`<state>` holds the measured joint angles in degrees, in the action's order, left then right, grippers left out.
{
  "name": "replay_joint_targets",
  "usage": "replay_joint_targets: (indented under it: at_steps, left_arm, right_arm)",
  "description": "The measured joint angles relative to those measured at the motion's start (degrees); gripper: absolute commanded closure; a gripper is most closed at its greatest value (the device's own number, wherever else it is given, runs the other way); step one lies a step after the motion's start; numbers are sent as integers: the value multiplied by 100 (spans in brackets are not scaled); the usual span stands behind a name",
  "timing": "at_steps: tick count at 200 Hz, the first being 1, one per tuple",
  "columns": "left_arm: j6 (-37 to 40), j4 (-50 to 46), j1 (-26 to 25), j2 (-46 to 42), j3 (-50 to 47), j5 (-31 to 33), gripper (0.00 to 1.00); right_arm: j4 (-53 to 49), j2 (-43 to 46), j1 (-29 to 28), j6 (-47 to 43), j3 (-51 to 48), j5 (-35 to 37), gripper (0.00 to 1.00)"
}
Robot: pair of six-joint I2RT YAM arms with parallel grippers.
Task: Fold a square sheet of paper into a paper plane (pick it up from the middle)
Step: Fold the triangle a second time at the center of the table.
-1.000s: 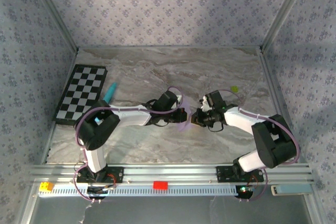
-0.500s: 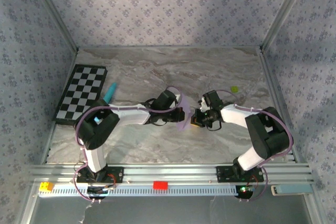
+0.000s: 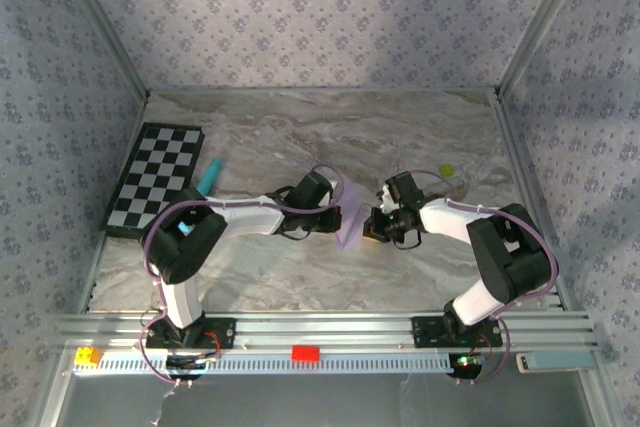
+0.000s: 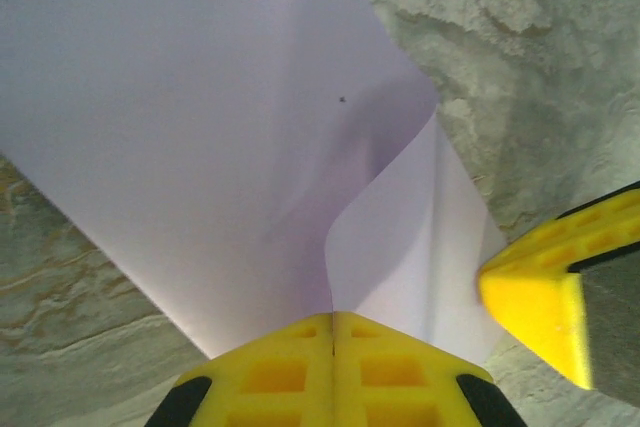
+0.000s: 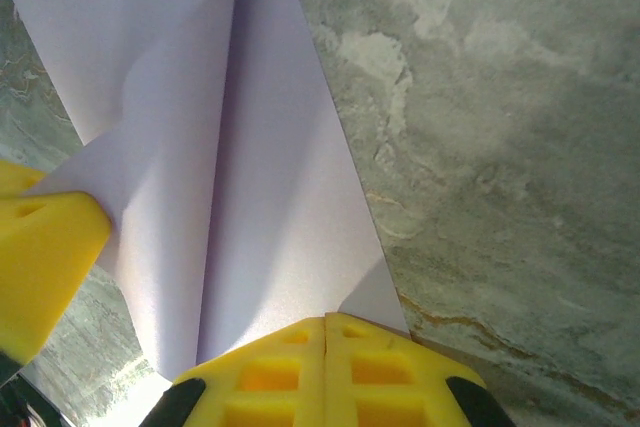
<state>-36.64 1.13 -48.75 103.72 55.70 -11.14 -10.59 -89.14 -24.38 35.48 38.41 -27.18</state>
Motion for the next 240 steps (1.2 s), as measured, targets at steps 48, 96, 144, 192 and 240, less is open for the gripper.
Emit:
replay_joint_targets:
  at_steps: [48, 96, 144, 192, 240]
  left_arm:
    - [212, -144, 0, 142, 157, 179, 100]
    - [345, -273, 0, 173, 297, 328, 100]
    - [411, -358, 0, 173, 310, 398, 100]
    - [411, -415, 0, 184, 310, 457, 100]
    - [431, -415, 0, 236, 369, 459, 99]
  right_arm:
    - [-4, -2, -26, 0, 2, 0, 95]
    - [-9, -2, -31, 0, 2, -2, 95]
    - [-17, -11, -31, 0, 11, -2, 95]
    - [-22, -11, -31, 0, 13, -2, 95]
    - [-33, -13, -31, 0, 15, -2, 95]
